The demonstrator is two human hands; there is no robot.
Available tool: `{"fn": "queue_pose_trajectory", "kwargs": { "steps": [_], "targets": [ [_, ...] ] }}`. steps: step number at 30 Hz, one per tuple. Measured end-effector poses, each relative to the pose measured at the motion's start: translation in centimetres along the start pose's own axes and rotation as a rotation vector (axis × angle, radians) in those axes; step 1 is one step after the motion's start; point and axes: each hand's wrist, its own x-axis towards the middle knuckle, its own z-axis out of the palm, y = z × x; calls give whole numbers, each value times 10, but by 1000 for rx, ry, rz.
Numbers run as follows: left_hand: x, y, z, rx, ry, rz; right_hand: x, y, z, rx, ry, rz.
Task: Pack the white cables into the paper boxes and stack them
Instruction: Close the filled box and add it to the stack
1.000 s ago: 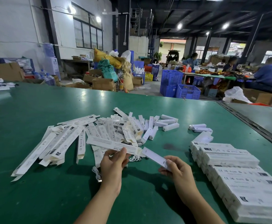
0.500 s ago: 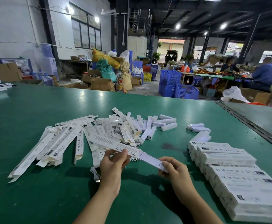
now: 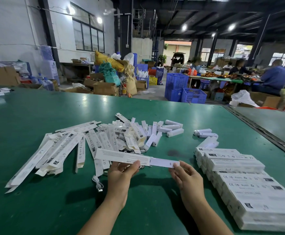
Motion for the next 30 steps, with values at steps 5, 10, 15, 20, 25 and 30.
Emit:
{"fn": "queue_pose_trajectory", "kwargs": {
  "steps": [5, 10, 15, 20, 25, 30],
  "targets": [
    [2, -2, -1, 7, 21, 2, 2, 2, -1, -38, -10, 27],
    [2, -3, 0, -121, -18, -94, 0, 2, 2, -3, -62, 114],
    [-2, -6, 4, -30, -54, -67, -7, 4, 10, -133, -97, 62],
    [-7, -6, 8, 46, -79, -29, -15, 5, 17, -179, -218, 152],
    [-2, -7, 6, 3, -53, -69, -20, -3, 18, -97, -425, 330],
    [-2, -7, 5, 10, -81, -92, -22, -9, 18, -98, -585, 445]
  ]
}}
